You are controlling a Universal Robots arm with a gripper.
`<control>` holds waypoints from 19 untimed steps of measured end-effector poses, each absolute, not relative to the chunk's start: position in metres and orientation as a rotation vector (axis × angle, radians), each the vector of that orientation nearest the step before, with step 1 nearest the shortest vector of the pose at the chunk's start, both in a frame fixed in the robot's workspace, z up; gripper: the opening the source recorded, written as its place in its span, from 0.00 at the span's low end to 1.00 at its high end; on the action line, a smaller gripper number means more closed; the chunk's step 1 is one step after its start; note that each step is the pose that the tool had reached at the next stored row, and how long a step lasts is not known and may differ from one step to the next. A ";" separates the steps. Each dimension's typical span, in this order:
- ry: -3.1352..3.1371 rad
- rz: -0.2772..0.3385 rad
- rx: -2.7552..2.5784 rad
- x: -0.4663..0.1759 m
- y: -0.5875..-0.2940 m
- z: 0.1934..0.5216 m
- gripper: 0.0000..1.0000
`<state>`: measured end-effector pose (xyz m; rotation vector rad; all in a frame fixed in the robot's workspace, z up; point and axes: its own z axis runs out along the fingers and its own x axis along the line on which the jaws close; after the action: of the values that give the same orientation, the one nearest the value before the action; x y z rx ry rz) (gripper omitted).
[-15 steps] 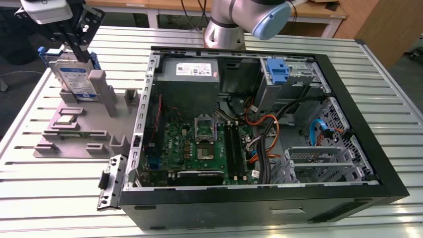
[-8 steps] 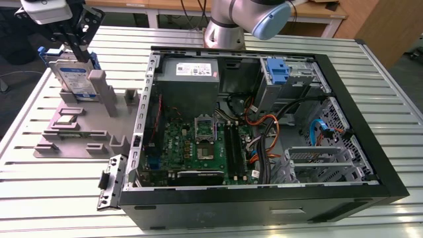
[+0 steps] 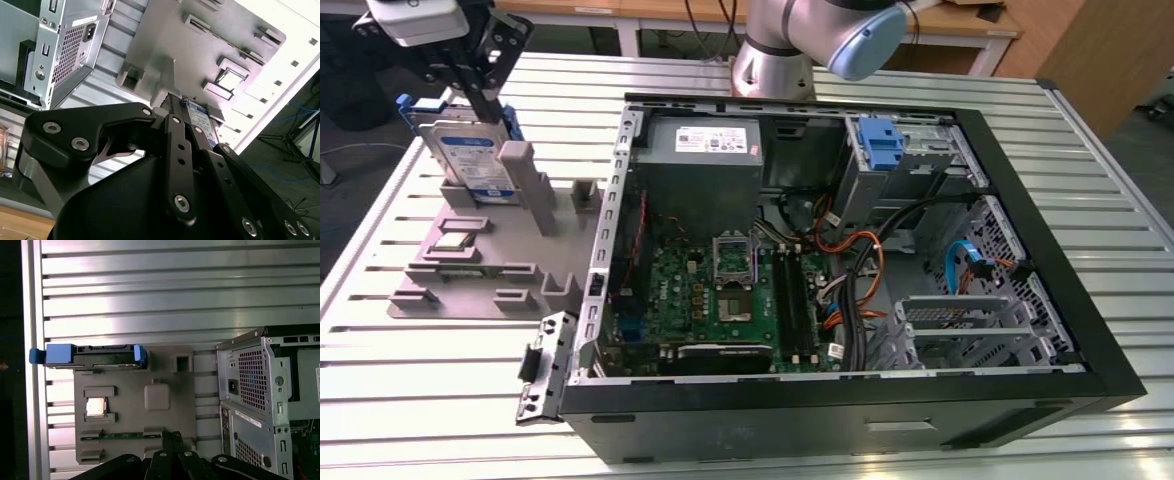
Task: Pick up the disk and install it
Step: 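Reach for the disk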
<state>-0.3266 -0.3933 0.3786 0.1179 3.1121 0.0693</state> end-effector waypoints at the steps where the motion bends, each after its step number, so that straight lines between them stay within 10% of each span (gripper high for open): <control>1: 3.112 0.069 0.118 -0.327 -0.393 0.379 0.11; 19: 3.112 0.070 0.118 -0.327 -0.384 0.376 0.11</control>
<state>-0.3267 -0.3844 0.3763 0.1179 3.1121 0.0696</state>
